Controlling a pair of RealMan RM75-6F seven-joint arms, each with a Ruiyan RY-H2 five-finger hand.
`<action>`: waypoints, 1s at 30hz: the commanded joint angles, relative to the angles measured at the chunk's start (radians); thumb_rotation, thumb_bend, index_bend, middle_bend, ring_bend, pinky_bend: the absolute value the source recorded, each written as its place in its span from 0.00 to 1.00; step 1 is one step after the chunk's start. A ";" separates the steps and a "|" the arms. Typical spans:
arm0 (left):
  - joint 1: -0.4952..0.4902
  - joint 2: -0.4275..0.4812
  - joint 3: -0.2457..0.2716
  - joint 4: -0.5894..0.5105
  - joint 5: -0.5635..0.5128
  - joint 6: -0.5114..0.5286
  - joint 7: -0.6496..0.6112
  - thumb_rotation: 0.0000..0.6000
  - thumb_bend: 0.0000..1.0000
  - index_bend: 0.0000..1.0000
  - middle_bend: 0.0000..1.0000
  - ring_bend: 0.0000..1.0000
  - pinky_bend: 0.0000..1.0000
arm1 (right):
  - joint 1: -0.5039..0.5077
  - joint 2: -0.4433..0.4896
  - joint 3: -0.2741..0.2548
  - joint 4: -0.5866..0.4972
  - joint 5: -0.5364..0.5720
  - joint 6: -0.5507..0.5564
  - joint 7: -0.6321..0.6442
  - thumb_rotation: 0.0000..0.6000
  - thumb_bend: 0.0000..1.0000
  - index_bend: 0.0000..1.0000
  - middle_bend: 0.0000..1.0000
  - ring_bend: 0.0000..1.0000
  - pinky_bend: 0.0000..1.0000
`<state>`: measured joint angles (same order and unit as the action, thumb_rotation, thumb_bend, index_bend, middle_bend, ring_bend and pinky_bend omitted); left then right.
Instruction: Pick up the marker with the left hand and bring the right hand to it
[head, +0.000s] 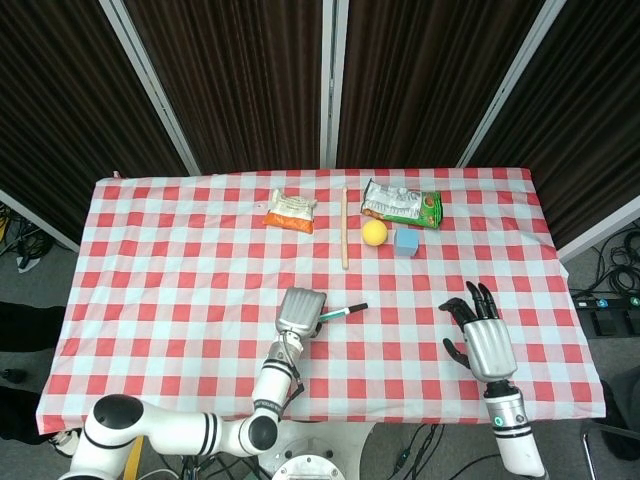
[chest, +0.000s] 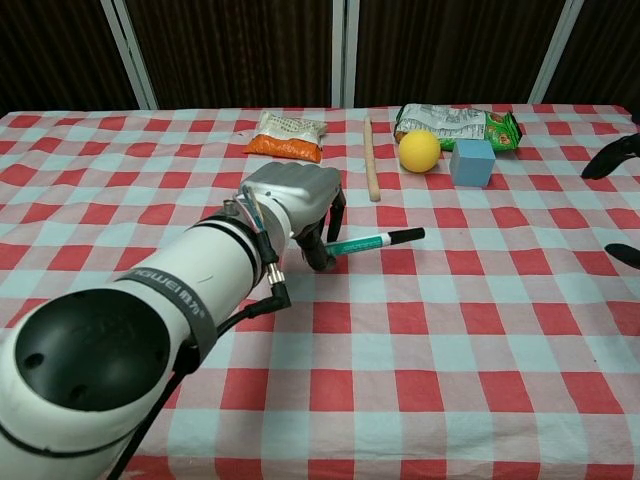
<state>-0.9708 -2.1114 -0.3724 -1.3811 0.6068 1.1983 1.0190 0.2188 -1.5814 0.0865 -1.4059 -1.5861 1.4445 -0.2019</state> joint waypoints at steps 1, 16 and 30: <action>0.001 0.014 0.006 -0.031 0.020 0.009 -0.011 1.00 0.39 0.58 0.60 0.93 0.94 | 0.039 -0.023 0.016 0.005 -0.004 -0.039 -0.036 1.00 0.12 0.39 0.35 0.06 0.00; -0.021 0.037 0.010 -0.109 0.049 0.021 -0.020 1.00 0.39 0.58 0.60 0.93 0.94 | 0.207 -0.076 0.078 0.009 0.045 -0.223 -0.152 1.00 0.13 0.42 0.38 0.08 0.00; -0.023 0.055 0.025 -0.143 0.061 0.040 -0.035 1.00 0.39 0.58 0.60 0.93 0.94 | 0.247 -0.149 0.060 0.072 0.063 -0.233 -0.170 1.00 0.14 0.46 0.41 0.11 0.03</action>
<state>-0.9937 -2.0567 -0.3480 -1.5234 0.6666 1.2370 0.9843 0.4635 -1.7267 0.1467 -1.3374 -1.5239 1.2110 -0.3738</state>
